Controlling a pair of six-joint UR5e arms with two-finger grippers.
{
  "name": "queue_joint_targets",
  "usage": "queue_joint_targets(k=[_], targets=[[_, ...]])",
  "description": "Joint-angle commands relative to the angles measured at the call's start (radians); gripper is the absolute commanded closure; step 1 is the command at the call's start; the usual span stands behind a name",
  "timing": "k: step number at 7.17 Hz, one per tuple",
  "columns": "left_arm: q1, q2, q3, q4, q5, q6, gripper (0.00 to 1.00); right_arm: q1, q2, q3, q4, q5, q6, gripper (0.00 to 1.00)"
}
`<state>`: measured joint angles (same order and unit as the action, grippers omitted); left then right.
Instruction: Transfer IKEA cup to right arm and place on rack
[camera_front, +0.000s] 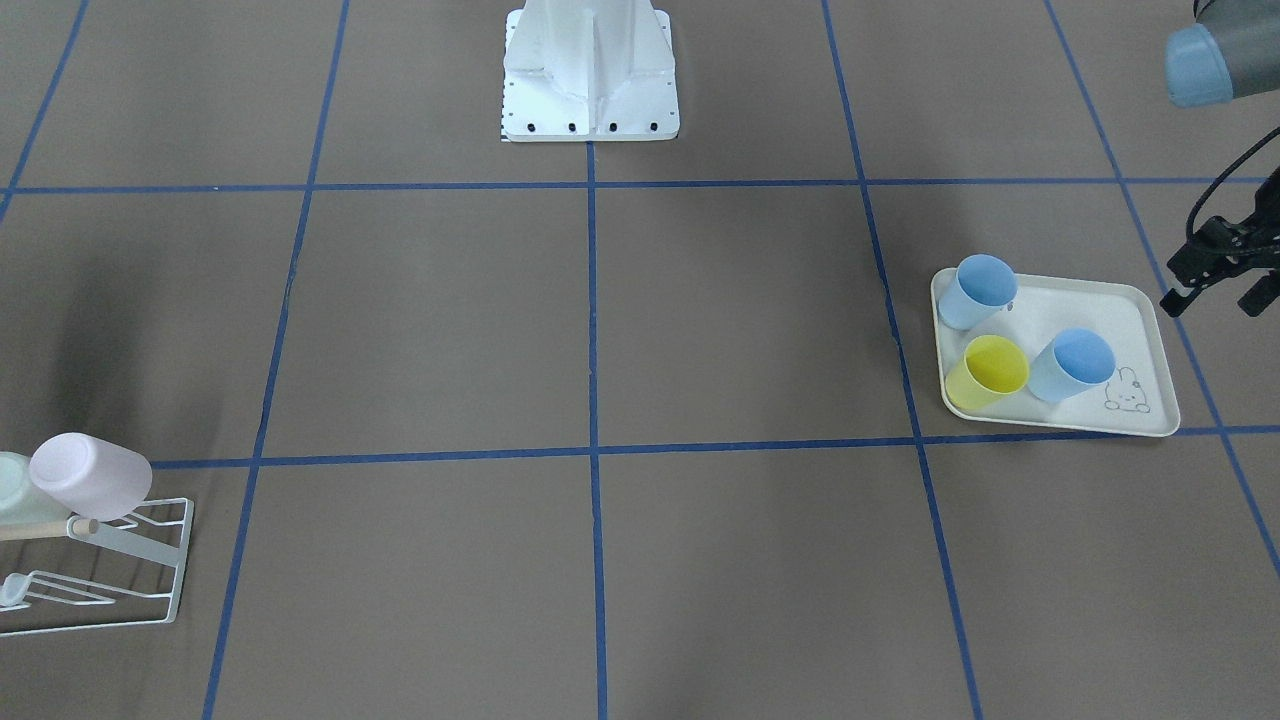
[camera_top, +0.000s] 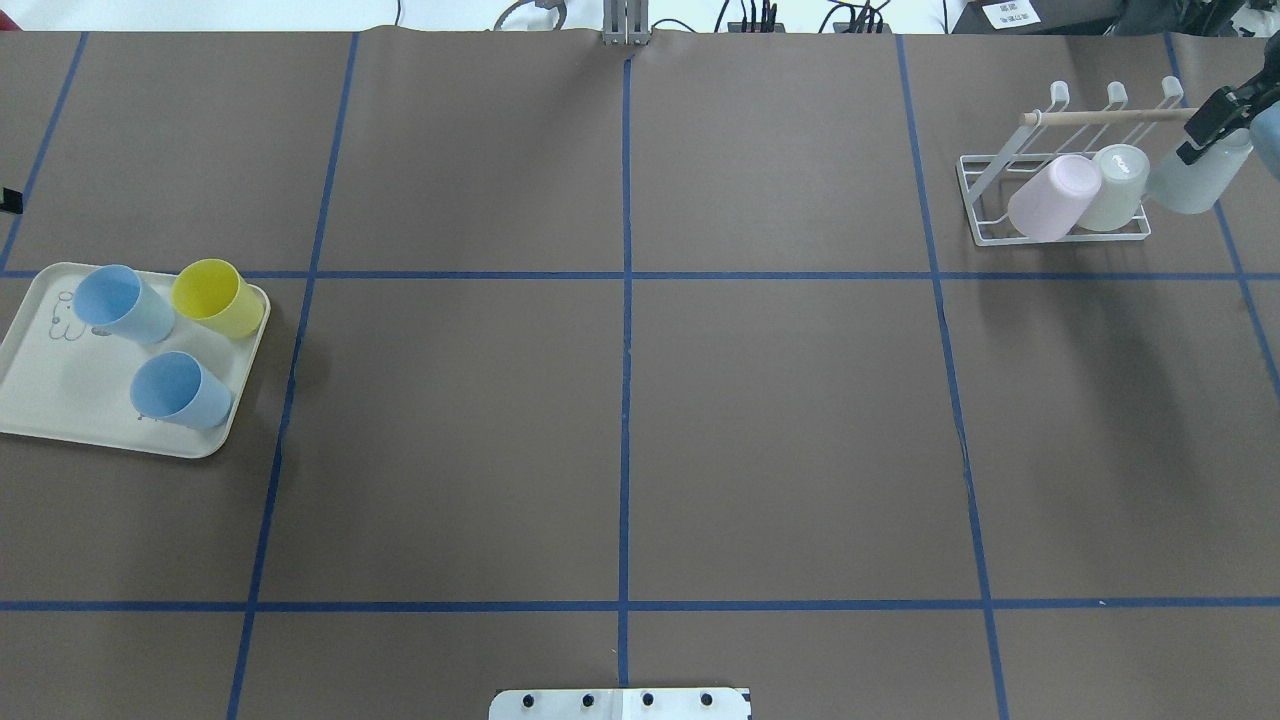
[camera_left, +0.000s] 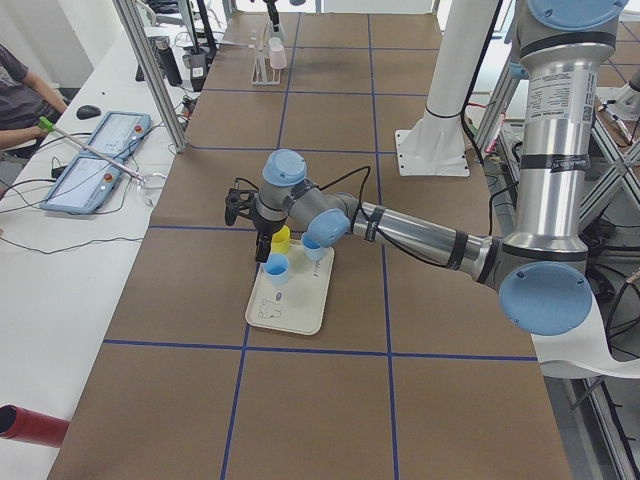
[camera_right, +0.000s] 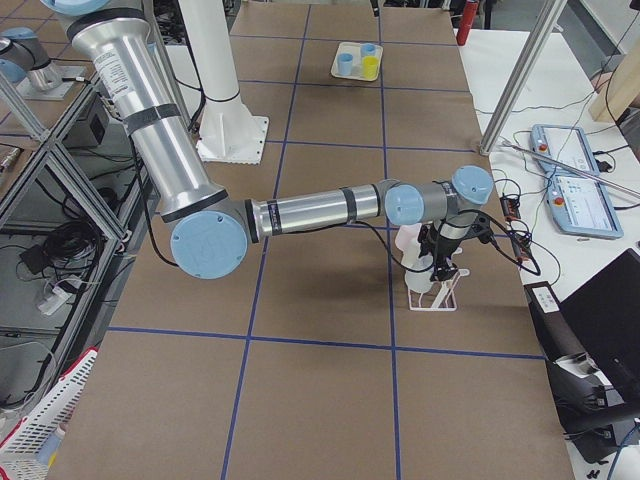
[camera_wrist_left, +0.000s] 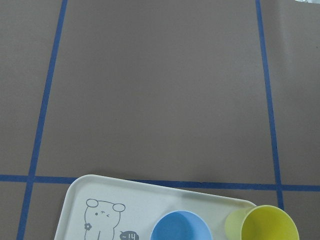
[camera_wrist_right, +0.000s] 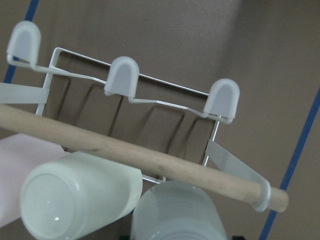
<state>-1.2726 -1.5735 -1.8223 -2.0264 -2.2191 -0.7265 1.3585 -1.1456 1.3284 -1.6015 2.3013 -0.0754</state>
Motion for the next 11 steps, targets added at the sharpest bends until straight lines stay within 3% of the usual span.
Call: queue_joint_targets(k=[1,3,5,8,10,11], targets=[[0.001,0.003,0.02,0.005,0.003,0.016,0.0,-0.002,-0.003,0.0,0.0,0.001,0.002,0.0],[0.002,-0.005,0.064,0.006,0.03,0.05,0.0,0.001,0.003,0.023,0.002,0.007,0.003,0.0],[0.022,-0.029,0.148,0.003,0.044,0.035,0.0,0.011,-0.008,0.104,-0.015,0.012,0.003,0.0],[0.137,-0.054,0.204,0.005,0.042,0.035,0.01,0.019,-0.051,0.156,-0.014,0.067,0.006,0.0],[0.142,-0.051,0.224,-0.003,0.041,0.035,0.09,0.019,-0.062,0.173,-0.012,0.07,0.038,0.0],[0.165,-0.053,0.236,-0.003,0.039,0.035,0.2,0.019,-0.062,0.172,-0.012,0.072,0.039,0.0]])
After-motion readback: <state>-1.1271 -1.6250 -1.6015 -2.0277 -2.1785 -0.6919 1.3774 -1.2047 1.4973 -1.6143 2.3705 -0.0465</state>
